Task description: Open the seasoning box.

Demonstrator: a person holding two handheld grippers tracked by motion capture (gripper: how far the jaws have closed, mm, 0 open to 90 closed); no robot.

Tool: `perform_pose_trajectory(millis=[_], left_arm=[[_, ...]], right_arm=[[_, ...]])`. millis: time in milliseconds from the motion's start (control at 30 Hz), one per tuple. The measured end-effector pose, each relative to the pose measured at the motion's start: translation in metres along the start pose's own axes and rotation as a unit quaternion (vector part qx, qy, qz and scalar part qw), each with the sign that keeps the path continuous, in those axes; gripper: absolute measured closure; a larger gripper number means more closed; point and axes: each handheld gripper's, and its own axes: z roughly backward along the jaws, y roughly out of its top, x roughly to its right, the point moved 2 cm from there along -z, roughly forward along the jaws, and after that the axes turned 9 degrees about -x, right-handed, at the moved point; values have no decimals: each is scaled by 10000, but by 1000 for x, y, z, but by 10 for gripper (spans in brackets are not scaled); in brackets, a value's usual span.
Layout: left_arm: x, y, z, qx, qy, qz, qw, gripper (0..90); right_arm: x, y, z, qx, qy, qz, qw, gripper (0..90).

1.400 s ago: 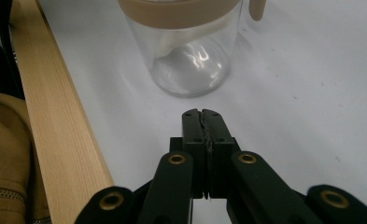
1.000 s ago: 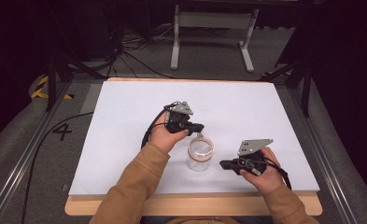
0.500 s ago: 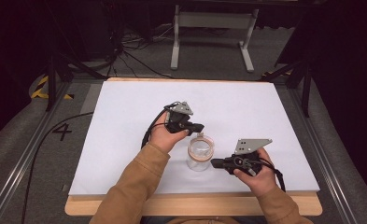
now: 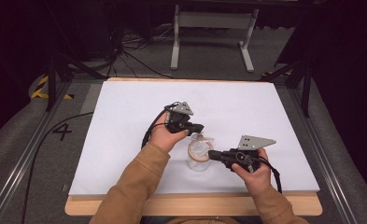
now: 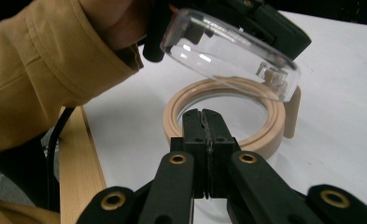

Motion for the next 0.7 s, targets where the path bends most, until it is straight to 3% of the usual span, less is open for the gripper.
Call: perform_pose_trajectory(millis=[333,433,500,700], left_arm=[[0,0,1,9,0,48,10000,900],[0,0,1,19,12,62,10000,900],[1,0,1,46,145,58,9999,900],[1,0,8,108,141,91,9998,900]], right_arm=[[2,1,-1,239,-93,170,9995,900],[2,1,-1,237,-75,198,9995,900],[2,1,-1,223,-81,191,9995,900],[2,1,-1,207,-88,205,9995,900]])
